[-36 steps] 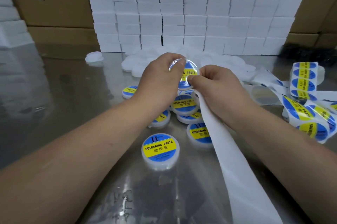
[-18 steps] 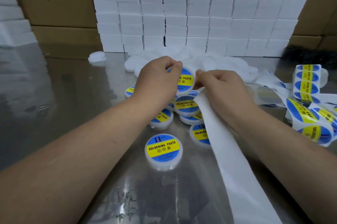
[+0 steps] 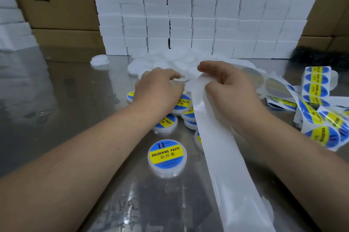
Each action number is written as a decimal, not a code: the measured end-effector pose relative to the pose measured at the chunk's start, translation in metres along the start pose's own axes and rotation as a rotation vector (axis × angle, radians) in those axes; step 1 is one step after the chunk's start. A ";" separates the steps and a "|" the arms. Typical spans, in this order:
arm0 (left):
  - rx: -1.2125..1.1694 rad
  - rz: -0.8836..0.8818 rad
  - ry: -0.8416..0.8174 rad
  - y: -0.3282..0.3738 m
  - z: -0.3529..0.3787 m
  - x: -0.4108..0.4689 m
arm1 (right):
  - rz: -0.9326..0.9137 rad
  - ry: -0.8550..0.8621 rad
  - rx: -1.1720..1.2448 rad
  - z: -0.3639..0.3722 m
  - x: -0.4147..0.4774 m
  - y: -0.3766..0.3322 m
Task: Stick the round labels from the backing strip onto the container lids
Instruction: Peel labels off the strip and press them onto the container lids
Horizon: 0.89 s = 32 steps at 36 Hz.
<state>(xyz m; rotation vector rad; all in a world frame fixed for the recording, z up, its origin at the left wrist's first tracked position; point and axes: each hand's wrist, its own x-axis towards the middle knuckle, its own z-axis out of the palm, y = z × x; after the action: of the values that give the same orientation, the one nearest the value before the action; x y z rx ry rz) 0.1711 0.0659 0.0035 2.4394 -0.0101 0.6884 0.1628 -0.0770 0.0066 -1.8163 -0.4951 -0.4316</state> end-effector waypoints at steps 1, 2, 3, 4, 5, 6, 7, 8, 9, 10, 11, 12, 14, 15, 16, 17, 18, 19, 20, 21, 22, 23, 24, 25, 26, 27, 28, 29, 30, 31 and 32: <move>-0.134 0.021 0.023 0.004 -0.002 -0.002 | -0.015 -0.005 0.004 0.000 0.000 0.000; -0.269 0.033 0.020 0.008 -0.003 -0.004 | -0.028 -0.008 0.013 0.000 0.000 0.000; -0.378 0.039 -0.001 0.012 -0.004 -0.006 | -0.041 -0.012 0.027 0.000 0.000 -0.001; -0.455 0.047 -0.031 0.015 -0.005 -0.009 | -0.057 -0.019 0.041 0.000 0.000 -0.001; -0.505 0.060 -0.064 0.018 -0.004 -0.011 | -0.074 -0.027 0.054 0.000 -0.001 -0.001; -0.541 0.071 -0.095 0.019 -0.003 -0.012 | -0.089 -0.034 0.066 0.001 -0.001 -0.001; -0.573 0.072 -0.116 0.020 -0.002 -0.012 | -0.100 -0.038 0.076 0.001 -0.001 -0.001; -0.609 0.064 -0.131 0.021 -0.001 -0.013 | -0.108 -0.041 0.087 0.001 -0.002 -0.001; -0.640 0.058 -0.136 0.022 -0.002 -0.013 | -0.117 -0.042 0.098 0.000 -0.002 -0.001; -0.664 0.054 -0.131 0.022 -0.002 -0.013 | -0.125 -0.042 0.106 0.000 -0.003 -0.001; -0.679 0.051 -0.121 0.022 -0.003 -0.013 | -0.132 -0.043 0.112 0.000 -0.003 -0.002; -0.692 0.041 -0.107 0.022 -0.003 -0.012 | -0.140 -0.044 0.113 0.000 -0.003 -0.002; -0.705 0.012 -0.079 0.022 -0.004 -0.011 | -0.147 -0.038 0.123 0.000 -0.004 -0.003; -0.702 -0.003 -0.067 0.022 -0.003 -0.011 | -0.138 -0.025 0.137 0.000 -0.004 -0.004; -0.701 -0.015 -0.059 0.021 -0.003 -0.010 | -0.122 0.000 0.149 -0.001 -0.004 -0.005; -0.700 -0.021 -0.050 0.021 -0.003 -0.010 | -0.109 0.034 0.147 -0.002 -0.004 -0.005; -0.700 -0.024 -0.040 0.021 -0.003 -0.010 | -0.099 0.074 0.120 -0.003 -0.004 -0.007; -0.705 -0.027 -0.027 0.020 -0.003 -0.009 | -0.088 0.120 0.073 -0.005 -0.004 -0.008; -0.719 -0.034 -0.010 0.020 -0.003 -0.009 | -0.071 0.169 0.025 -0.006 -0.003 -0.009; -0.736 -0.045 0.009 0.019 -0.003 -0.008 | -0.045 0.213 -0.017 -0.007 -0.002 -0.009; -0.750 -0.057 0.027 0.019 -0.004 -0.008 | -0.018 0.243 -0.052 -0.008 -0.001 -0.010; -0.759 -0.070 0.043 0.019 -0.003 -0.007 | 0.001 0.253 -0.085 -0.008 -0.001 -0.010; -0.769 -0.083 0.054 0.018 -0.003 -0.007 | 0.012 0.252 -0.115 -0.008 -0.001 -0.011; -0.780 -0.092 0.062 0.018 -0.003 -0.006 | 0.018 0.248 -0.142 -0.008 -0.001 -0.011; -0.788 -0.097 0.064 0.018 -0.003 -0.006 | 0.026 0.244 -0.164 -0.008 -0.001 -0.011; -0.788 -0.097 0.062 0.018 -0.003 -0.006 | 0.035 0.238 -0.175 -0.008 -0.001 -0.011; -0.783 -0.092 0.056 0.018 -0.002 -0.007 | 0.049 0.233 -0.167 -0.009 -0.001 -0.011; -0.775 -0.082 0.051 0.018 -0.001 -0.007 | 0.070 0.235 -0.135 -0.009 0.000 -0.011; -0.769 -0.067 0.046 0.018 -0.001 -0.008 | 0.102 0.247 -0.090 -0.009 0.002 -0.010; -0.764 -0.050 0.042 0.018 -0.001 -0.008 | 0.143 0.263 -0.046 -0.009 0.003 -0.010; -0.759 -0.034 0.034 0.018 -0.001 -0.009 | 0.196 0.279 -0.001 -0.008 0.005 -0.010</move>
<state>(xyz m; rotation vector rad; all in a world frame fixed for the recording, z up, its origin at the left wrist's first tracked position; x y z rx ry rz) 0.1604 0.0502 0.0098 1.6954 -0.1817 0.5737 0.1615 -0.0818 0.0194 -1.7509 -0.1232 -0.5384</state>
